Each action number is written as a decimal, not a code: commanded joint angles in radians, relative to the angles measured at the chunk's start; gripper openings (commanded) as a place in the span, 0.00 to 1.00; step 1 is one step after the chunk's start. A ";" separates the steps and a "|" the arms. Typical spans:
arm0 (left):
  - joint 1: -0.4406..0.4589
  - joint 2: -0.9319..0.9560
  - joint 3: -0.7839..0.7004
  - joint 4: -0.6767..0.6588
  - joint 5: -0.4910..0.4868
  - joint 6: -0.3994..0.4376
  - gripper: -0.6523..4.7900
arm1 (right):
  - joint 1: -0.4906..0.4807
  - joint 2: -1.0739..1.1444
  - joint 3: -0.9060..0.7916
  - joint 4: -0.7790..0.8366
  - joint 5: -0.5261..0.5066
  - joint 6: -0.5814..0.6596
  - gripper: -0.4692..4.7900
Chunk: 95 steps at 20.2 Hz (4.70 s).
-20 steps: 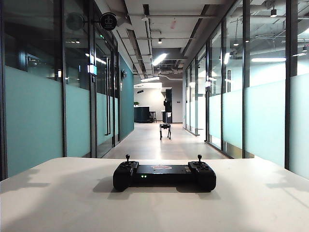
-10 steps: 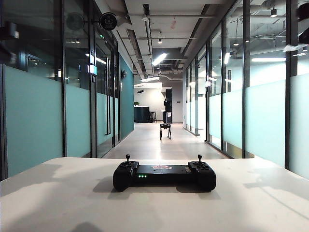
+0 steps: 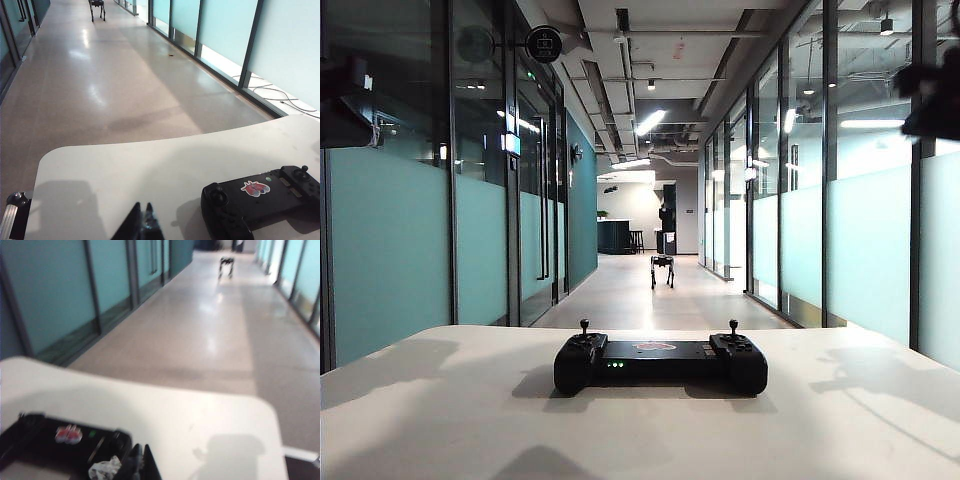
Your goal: Push the left joystick on the remote control sitting on the white table backward to make the robot dog back up in a straight line until it returns close to you.
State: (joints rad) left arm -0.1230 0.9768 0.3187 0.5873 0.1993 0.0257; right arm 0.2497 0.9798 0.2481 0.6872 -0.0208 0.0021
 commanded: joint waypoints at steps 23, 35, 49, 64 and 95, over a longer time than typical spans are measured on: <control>-0.006 0.076 0.004 0.043 0.071 -0.019 0.11 | 0.142 0.571 0.027 0.429 -0.071 0.017 0.37; -0.006 0.076 0.004 0.043 0.071 -0.019 0.11 | 0.169 0.780 0.187 0.418 -0.061 0.103 0.63; -0.006 0.076 0.004 0.058 0.072 -0.019 0.11 | 0.200 0.881 0.301 0.304 0.090 0.108 0.75; -0.006 0.077 0.004 0.017 0.097 -0.018 0.11 | 0.200 1.057 0.430 0.279 0.089 0.108 0.75; -0.006 0.077 0.004 0.021 0.096 -0.018 0.11 | 0.196 1.152 0.553 0.154 0.094 0.108 0.75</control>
State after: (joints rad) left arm -0.1299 1.0546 0.3187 0.6014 0.2882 0.0067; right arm 0.4461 2.1292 0.7971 0.8318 0.0689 0.1074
